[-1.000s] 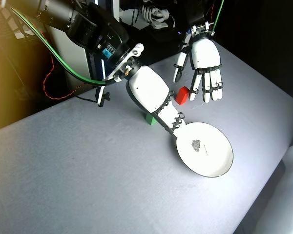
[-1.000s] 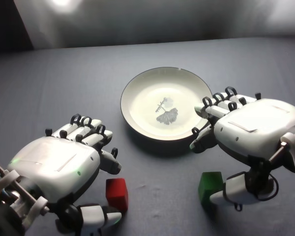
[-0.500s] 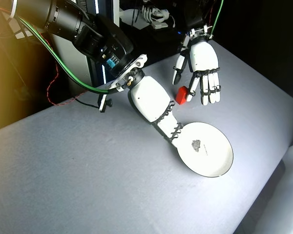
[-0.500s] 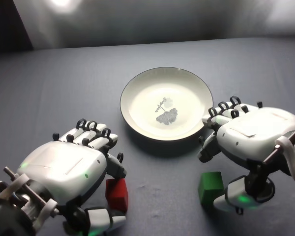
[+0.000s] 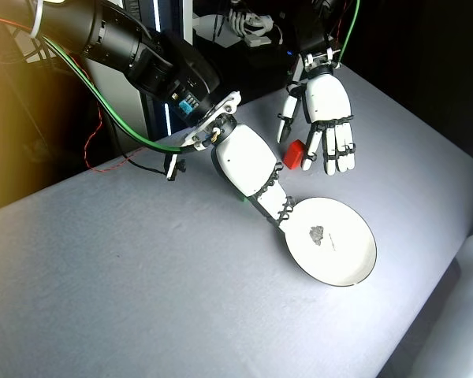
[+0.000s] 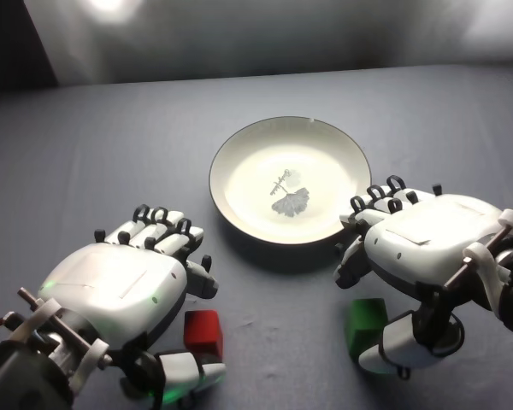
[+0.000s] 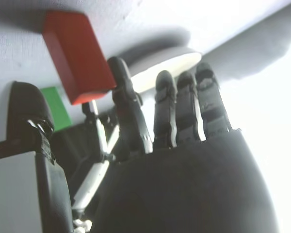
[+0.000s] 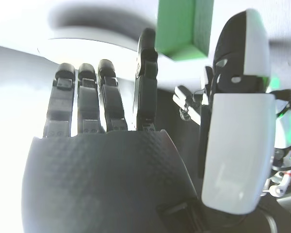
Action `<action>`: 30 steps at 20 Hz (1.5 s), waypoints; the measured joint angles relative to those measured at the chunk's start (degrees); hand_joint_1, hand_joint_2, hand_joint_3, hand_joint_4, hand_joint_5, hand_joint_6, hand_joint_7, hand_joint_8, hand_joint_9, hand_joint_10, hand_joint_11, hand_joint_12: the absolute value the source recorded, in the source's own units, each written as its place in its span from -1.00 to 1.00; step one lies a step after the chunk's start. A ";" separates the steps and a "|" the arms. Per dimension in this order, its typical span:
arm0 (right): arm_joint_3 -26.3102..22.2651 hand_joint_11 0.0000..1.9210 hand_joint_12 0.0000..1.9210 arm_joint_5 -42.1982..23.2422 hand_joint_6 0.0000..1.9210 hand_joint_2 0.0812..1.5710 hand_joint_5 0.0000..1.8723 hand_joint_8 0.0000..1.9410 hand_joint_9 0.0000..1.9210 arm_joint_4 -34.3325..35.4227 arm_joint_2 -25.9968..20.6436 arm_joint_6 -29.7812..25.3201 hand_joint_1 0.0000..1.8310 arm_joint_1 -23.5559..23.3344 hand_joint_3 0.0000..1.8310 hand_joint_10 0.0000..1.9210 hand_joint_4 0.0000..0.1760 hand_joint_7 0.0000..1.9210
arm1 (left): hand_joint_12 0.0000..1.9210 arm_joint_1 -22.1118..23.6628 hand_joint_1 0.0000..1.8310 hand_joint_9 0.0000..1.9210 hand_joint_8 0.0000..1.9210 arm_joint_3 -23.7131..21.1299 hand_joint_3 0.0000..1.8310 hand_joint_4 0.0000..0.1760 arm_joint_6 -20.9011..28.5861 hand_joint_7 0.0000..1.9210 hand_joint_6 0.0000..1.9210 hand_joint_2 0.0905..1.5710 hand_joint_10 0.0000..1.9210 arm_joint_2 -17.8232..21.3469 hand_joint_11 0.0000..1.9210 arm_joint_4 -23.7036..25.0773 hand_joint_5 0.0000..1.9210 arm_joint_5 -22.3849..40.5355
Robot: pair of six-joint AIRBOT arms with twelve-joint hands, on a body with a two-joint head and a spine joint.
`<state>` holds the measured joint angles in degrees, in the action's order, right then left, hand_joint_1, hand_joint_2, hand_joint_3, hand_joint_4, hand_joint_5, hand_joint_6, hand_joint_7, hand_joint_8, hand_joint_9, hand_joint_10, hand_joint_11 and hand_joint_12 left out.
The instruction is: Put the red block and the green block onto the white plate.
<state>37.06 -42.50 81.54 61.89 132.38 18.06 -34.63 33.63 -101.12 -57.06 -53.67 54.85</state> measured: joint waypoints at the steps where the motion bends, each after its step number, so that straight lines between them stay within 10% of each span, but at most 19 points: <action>1: 0.00 -1.00 -1.00 0.09 -0.99 0.05 -0.26 -0.99 -1.00 -0.11 -0.02 -0.04 -0.07 0.09 -1.00 -1.00 0.41 -0.87 | -0.97 -0.07 -0.20 -1.00 -0.99 0.02 -1.00 -0.67 0.15 -0.81 -0.98 0.28 -1.00 -0.07 -0.96 0.35 -0.25 0.09; 4: 0.00 -1.00 -1.00 0.66 -1.00 0.04 -0.26 -0.99 -1.00 0.09 0.00 -0.09 -0.05 0.70 -1.00 -1.00 0.30 -0.87 | -0.66 -0.59 -0.20 -0.97 -0.99 0.37 -1.00 -0.50 0.28 -0.73 -1.00 0.27 -0.99 -0.72 -1.00 0.63 -0.20 0.11; 11: 0.11 -1.00 -1.00 0.85 -1.00 0.04 -0.28 -0.99 -1.00 -0.11 0.02 -0.09 -0.04 0.70 -1.00 -1.00 0.31 -0.85 | -0.95 -1.38 -0.29 -1.00 -1.00 1.01 -1.00 -0.61 0.74 -0.78 -1.00 0.33 -1.00 -1.49 -1.00 0.63 -0.25 0.87; 16: 0.11 -1.00 -1.00 0.87 -0.99 0.02 -0.24 -0.98 -0.98 -0.57 0.04 -0.15 -0.02 0.70 -1.00 -0.99 0.19 -0.81 | -0.65 -1.38 -0.25 -0.95 -1.00 1.11 -1.00 -0.51 0.92 -0.72 -0.99 0.29 -0.99 -1.73 -1.00 0.92 -0.21 0.98; 19: 0.11 -1.00 -1.00 0.92 -1.00 0.03 -0.25 -0.99 -0.98 -0.61 0.04 -0.15 -0.01 0.70 -1.00 -0.99 0.23 -0.82 | -0.85 -1.38 -0.22 -0.98 -1.00 1.31 -1.00 -0.71 0.94 -0.74 -1.00 0.31 -1.00 -1.77 -1.00 0.90 -0.21 1.27; 27: 0.11 -1.00 -1.00 0.90 -0.98 0.04 -0.22 -0.99 -1.00 -1.51 0.02 -0.39 -0.03 0.68 -1.00 -1.00 0.17 -0.81 | -0.79 -1.38 -0.23 -0.97 -1.00 1.31 -1.00 -0.29 0.96 -0.76 -1.00 0.29 -1.00 -1.79 -1.00 0.92 -0.21 1.36; 29: 0.11 -1.00 -1.00 0.90 -0.98 0.04 -0.21 -0.99 -0.99 -1.46 0.02 -0.42 -0.02 0.68 -1.00 -1.00 0.17 -0.80 | -0.74 -1.38 -0.18 -0.95 -1.00 1.38 -1.00 -0.37 0.96 -0.73 -0.99 0.26 -0.99 -1.86 -1.00 0.92 -0.17 1.36; 30: 0.11 -1.00 -1.00 0.90 -0.97 0.06 -0.18 -0.98 -0.96 -1.51 0.02 -0.42 0.03 0.68 -0.99 -0.99 0.38 -0.77 | -0.63 -1.38 -0.02 -0.93 -0.99 1.49 -1.00 -0.81 0.96 -0.66 -0.98 0.27 -1.00 -2.08 -1.00 0.90 -0.05 1.55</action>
<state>37.17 -41.60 80.03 61.91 131.96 18.74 -36.01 35.11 -100.16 -59.13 -52.77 56.40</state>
